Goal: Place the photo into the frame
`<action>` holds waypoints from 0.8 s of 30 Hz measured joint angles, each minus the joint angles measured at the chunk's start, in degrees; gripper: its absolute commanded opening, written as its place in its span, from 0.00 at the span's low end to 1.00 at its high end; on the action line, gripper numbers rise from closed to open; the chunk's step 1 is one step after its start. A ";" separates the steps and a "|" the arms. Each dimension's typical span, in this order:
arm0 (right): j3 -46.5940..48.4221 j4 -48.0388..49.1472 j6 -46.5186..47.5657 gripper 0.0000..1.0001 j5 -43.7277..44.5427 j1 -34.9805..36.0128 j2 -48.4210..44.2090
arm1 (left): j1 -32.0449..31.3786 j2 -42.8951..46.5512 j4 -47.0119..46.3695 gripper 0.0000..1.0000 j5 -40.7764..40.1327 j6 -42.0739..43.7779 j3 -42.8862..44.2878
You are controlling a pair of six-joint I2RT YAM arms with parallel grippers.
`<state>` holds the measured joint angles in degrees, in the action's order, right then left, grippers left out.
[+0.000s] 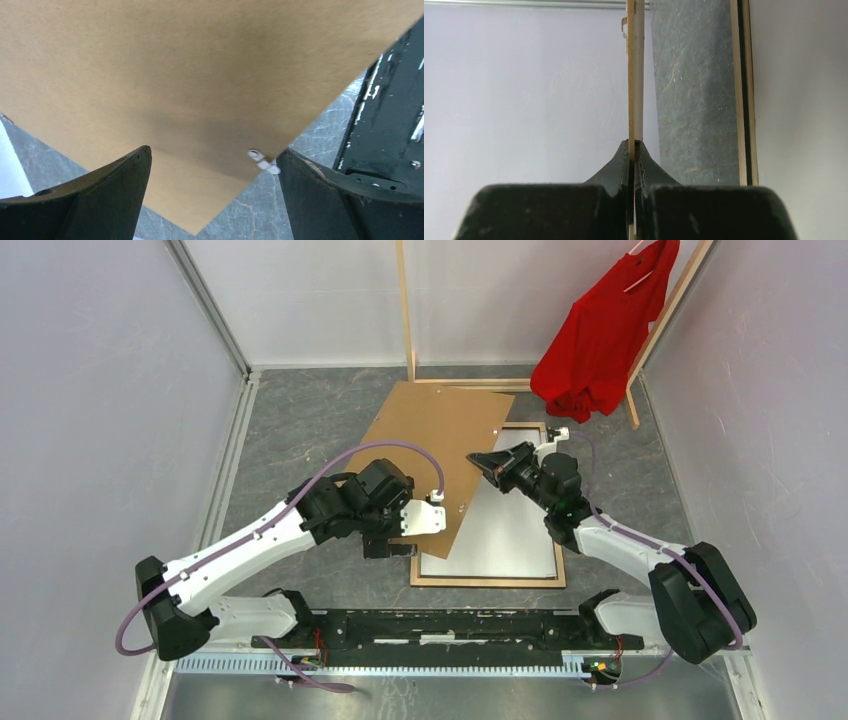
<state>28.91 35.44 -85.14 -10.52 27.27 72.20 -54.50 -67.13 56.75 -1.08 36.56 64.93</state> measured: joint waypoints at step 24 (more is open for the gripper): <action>-10.58 -0.98 1.46 0.00 -7.63 -4.68 -15.54 | 0.17 4.07 0.42 1.00 -6.25 3.48 -5.29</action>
<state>18.33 34.46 -83.68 -18.15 22.59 56.66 -54.33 -63.07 57.17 -7.33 40.03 59.64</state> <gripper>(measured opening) 0.022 0.997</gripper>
